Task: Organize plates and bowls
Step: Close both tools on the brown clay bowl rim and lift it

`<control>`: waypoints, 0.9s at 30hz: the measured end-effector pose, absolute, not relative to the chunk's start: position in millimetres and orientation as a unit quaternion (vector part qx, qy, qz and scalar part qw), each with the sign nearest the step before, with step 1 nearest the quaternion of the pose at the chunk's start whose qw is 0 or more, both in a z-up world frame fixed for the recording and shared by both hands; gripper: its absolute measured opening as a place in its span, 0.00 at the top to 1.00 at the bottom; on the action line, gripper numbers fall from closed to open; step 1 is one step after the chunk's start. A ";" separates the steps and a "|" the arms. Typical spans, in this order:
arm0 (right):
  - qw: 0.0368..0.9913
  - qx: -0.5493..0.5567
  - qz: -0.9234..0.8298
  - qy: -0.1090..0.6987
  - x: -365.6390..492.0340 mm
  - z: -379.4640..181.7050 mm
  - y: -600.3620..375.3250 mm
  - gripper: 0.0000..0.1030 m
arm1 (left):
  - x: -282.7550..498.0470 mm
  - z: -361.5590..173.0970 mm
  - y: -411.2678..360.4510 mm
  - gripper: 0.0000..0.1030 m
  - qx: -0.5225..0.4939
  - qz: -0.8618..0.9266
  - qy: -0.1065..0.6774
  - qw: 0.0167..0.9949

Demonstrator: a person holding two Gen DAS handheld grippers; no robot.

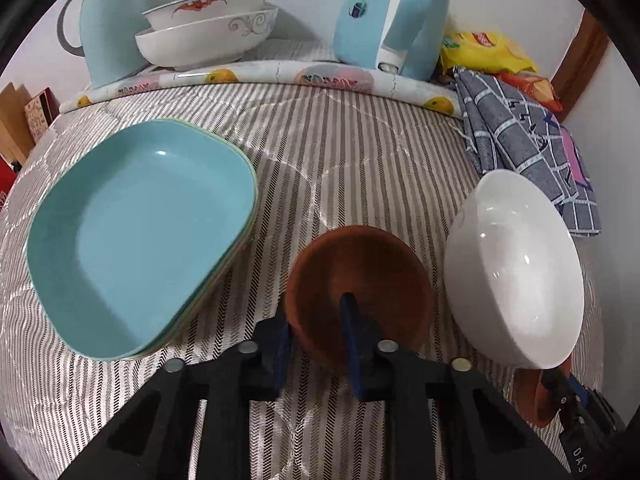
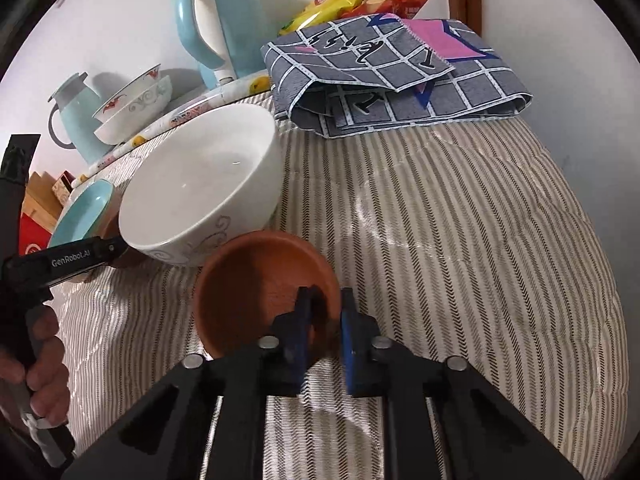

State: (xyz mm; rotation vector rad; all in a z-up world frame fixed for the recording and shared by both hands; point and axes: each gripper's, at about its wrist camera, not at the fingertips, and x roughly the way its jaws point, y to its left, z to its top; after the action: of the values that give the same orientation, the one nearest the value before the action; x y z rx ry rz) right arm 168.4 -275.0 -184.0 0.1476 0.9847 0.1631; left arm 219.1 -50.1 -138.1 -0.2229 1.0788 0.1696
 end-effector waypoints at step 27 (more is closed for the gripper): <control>0.898 0.084 0.037 0.431 130.4 -137.4 -277.8 0.93 | 181.1 -94.0 -35.6 0.93 -0.116 0.023 0.473 0.873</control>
State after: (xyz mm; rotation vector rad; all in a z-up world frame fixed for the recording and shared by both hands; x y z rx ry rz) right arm 130.4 -277.8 -137.4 0.1745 0.8933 0.0766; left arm 181.1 -35.6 -94.0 -0.2432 0.9885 0.0482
